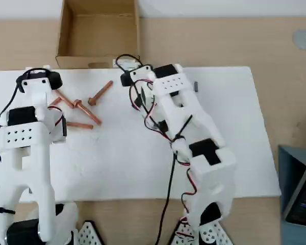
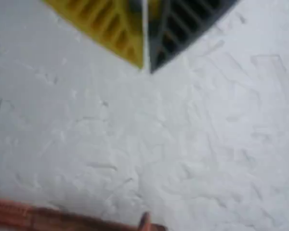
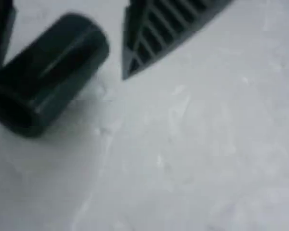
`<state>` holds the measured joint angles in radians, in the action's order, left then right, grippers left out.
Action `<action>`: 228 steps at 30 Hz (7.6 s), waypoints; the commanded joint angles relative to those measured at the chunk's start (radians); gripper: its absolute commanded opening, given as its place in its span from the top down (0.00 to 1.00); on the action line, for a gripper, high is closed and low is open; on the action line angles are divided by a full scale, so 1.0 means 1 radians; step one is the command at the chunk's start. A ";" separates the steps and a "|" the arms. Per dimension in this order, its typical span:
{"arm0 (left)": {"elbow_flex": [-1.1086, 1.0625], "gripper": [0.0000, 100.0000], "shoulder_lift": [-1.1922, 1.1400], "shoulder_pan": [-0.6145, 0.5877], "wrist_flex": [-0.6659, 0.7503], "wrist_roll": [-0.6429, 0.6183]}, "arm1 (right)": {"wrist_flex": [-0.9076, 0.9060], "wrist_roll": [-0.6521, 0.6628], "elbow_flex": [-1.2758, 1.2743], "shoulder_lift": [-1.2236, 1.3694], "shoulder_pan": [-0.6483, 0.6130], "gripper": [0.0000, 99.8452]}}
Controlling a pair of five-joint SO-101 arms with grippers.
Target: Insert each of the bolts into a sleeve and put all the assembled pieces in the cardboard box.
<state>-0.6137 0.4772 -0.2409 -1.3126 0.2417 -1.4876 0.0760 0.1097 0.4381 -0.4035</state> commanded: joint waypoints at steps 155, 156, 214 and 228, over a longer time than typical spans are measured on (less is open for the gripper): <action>1.814 1.00 -1.480 0.028 -0.359 -0.532 | -0.293 0.021 -0.479 -1.073 0.429 0.99; 1.869 1.00 -1.480 0.043 -0.391 -0.532 | -0.295 0.020 -0.479 -1.073 0.429 0.99; -0.130 1.00 0.762 0.374 0.121 -0.295 | 0.124 -0.187 -1.027 -1.917 0.219 0.99; -0.520 1.00 1.351 0.531 0.351 -0.463 | 0.284 -0.242 -1.276 -2.132 -0.157 0.99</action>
<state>-1.1032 1.7246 0.2394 -1.0134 -0.2110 -1.2375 -0.1588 -1.1546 -1.6625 -0.4864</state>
